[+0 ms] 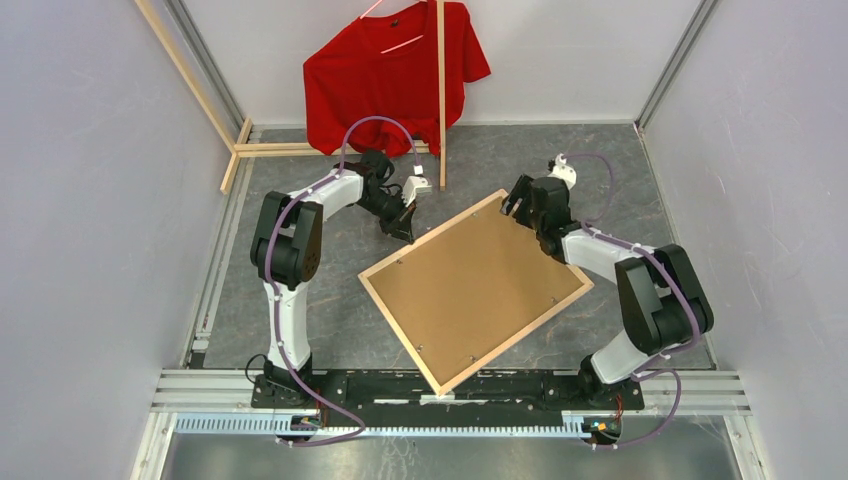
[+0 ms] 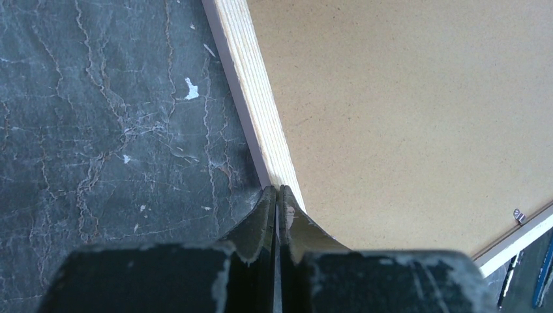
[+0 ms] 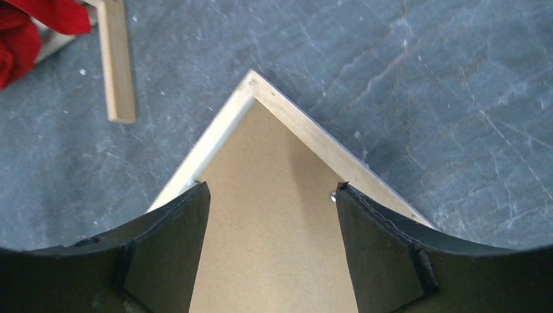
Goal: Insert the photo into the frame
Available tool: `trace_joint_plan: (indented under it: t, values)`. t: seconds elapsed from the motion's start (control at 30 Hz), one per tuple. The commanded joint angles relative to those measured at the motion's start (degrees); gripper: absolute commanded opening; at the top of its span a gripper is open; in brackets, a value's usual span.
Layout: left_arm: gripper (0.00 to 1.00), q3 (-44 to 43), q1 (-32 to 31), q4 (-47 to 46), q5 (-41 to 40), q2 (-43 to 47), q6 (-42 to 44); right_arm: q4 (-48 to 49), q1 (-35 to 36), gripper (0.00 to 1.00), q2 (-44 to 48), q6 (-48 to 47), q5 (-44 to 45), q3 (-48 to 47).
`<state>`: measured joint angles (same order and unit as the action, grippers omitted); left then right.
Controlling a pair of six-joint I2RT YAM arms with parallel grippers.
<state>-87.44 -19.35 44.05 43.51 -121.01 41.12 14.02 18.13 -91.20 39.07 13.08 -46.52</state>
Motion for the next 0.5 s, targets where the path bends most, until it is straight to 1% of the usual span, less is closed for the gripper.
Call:
trace_joint_plan:
  t: [0.0,0.47]
  values:
    - [0.03,2.91,-0.49,4.44,-4.75,-1.16,2.12,1.42,-0.12,0.77,-0.41,-0.05,-0.11,2.94]
    - [0.03,2.98,-0.51,4.46,-4.94,-1.34,2.48,1.35,-0.22,0.77,-5.97,1.69,-1.11,1.71]
